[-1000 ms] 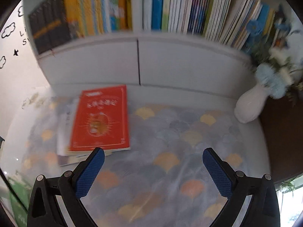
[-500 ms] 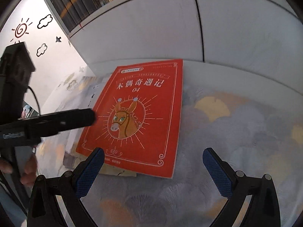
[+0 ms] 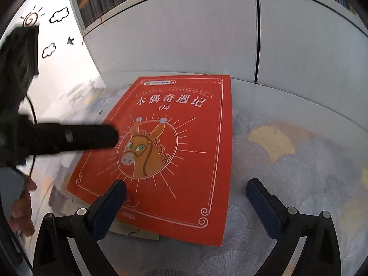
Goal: Organize books
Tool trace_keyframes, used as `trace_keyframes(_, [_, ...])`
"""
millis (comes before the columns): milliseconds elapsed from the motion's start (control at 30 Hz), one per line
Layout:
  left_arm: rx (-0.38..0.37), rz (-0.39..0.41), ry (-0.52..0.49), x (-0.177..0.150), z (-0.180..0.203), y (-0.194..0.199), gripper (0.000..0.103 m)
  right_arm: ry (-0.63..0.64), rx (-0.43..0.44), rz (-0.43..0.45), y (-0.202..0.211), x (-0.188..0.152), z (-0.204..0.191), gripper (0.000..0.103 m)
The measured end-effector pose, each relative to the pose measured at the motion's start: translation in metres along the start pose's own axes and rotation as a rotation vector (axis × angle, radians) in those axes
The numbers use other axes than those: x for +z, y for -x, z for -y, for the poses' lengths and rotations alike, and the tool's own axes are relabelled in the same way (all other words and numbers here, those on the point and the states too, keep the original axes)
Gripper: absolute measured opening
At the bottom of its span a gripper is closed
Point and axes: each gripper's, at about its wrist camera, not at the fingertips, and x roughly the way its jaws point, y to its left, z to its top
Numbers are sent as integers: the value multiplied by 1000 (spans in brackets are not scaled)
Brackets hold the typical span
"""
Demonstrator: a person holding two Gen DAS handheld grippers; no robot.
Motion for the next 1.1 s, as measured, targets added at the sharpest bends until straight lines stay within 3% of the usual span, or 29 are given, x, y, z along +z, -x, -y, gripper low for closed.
trace_keyframes(100, [-18, -39, -66, -1, 11, -3, 98, 4, -6, 0, 2, -1, 2, 103])
trace_keyframes(167, [-110, -51, 7, 0, 8, -2, 96, -7, 8, 5, 2, -1, 6, 103])
trace_keyframes(233, [-146, -44, 64, 0, 4, 1, 95, -49, 20, 18, 5, -1, 14, 103])
trace_keyframes(333, [-207, -28, 68, -3, -1, 10, 92, -85, 39, 35, 9, -1, 18, 103])
trace_keyframes(400, [-304, -24, 109, -4, -11, 18, 91, -91, 48, 40, 11, -2, 20, 103])
trace_keyframes(467, [-354, -33, 129, -4, -15, 21, 91, -113, 76, 50, 14, -4, 26, 103])
trace_keyframes(633, [-251, -61, 61, -5, 2, 19, 91, -189, 164, 86, 16, -3, 39, 103])
trace_keyframes(733, [-266, -48, 73, -5, -2, 22, 91, -193, 164, 88, 16, -4, 38, 102])
trace_keyframes(767, [-236, -61, 76, -5, -7, 19, 91, -210, 185, 92, 16, -4, 40, 101])
trace_keyframes(800, [-212, -58, 68, -5, -10, 18, 93, -234, 224, 96, 19, -7, 45, 101])
trace_keyframes(833, [-197, -21, 48, -5, -13, 22, 93, -281, 322, 93, 22, -11, 54, 101])
trace_keyframes(933, [-119, 0, 37, -5, -10, 23, 93, -328, 511, 42, 25, -19, 62, 88])
trace_keyframes(1000, [-90, -2, 24, -8, -6, 23, 94, -305, 516, 14, 26, -23, 58, 83])
trace_keyframes(1067, [-104, -25, 22, -10, -4, 23, 94, -296, 518, 8, 27, -25, 56, 83])
trace_keyframes(1100, [-169, -60, 41, -13, -6, 23, 94, -315, 536, 8, 28, -26, 58, 81])
